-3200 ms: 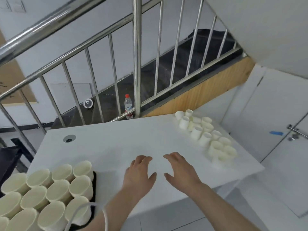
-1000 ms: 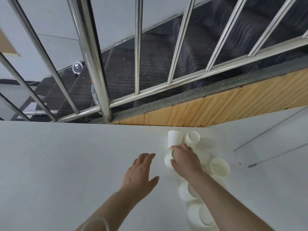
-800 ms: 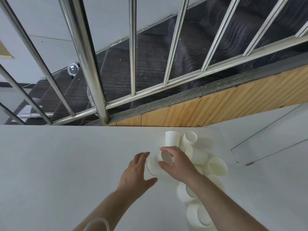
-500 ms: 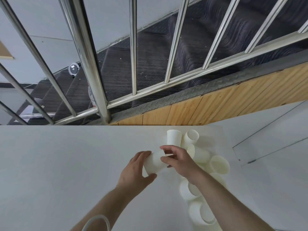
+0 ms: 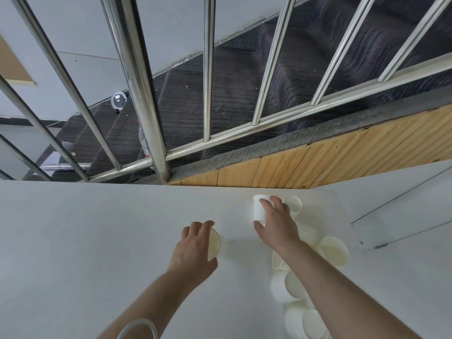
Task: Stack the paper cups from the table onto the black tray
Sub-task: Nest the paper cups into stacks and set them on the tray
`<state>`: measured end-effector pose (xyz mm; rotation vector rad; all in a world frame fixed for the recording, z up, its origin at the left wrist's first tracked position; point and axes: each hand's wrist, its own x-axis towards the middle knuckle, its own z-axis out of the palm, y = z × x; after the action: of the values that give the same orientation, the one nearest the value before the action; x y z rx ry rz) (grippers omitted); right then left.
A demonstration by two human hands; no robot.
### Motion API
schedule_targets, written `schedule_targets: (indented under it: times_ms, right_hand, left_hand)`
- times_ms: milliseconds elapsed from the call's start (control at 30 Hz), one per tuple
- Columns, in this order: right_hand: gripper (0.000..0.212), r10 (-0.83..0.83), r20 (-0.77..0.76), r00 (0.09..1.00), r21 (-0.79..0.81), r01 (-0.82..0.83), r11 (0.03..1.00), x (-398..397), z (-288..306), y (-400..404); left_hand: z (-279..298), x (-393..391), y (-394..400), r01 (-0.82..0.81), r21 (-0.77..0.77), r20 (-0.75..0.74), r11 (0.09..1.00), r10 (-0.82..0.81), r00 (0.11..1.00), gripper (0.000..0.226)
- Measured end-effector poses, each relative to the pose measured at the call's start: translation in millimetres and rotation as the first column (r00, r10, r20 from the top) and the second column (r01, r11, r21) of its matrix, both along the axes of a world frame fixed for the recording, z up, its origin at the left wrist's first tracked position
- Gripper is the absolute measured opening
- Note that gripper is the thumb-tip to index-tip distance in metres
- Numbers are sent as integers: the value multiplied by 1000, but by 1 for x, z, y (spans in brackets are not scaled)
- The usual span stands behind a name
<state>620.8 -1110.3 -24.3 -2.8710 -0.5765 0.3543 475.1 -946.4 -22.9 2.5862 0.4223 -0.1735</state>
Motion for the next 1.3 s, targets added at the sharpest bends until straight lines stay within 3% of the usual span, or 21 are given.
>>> schedule_targets:
  times_ms: [200,400,600,767,1000,1100,1233,1300]
  right_hand:
    - [67,45,25,999,-180,-40,983,27,-4,11]
    - [66,30,3,1000,-139,-30,990,35,-11,16]
    - [26,99,74,992,-32,-97,995,20,-2,17]
    - [25,222,43,974,107,-226,968,-14,-5,8]
    - [28,303,-18,953,93,-300,949,-41,-10,1]
    - [37,309,-13,951,66,-307,949,-44,-8,2]
    - [76,319,-54,946,67,-315,947,-47,-11,7]
    - [85,348,-80,934,55,-344,937,-49,-11,10]
  left_hand:
    - [-6,11,-2,44,116,-70,992,-36,997,70]
    - [-13,16,-4,58,136,-71,989,-49,996,69]
    - [-15,21,-6,44,144,-62,989,-35,997,69]
    - [-14,20,-10,27,141,-57,990,-19,998,69]
    - [-15,11,-13,14,130,-67,991,-6,998,71]
    - [-16,7,-12,17,124,-74,992,-8,997,73]
    - [-15,4,-12,16,110,-71,994,-8,997,78]
    - [-14,2,-12,13,105,-62,994,-6,998,76]
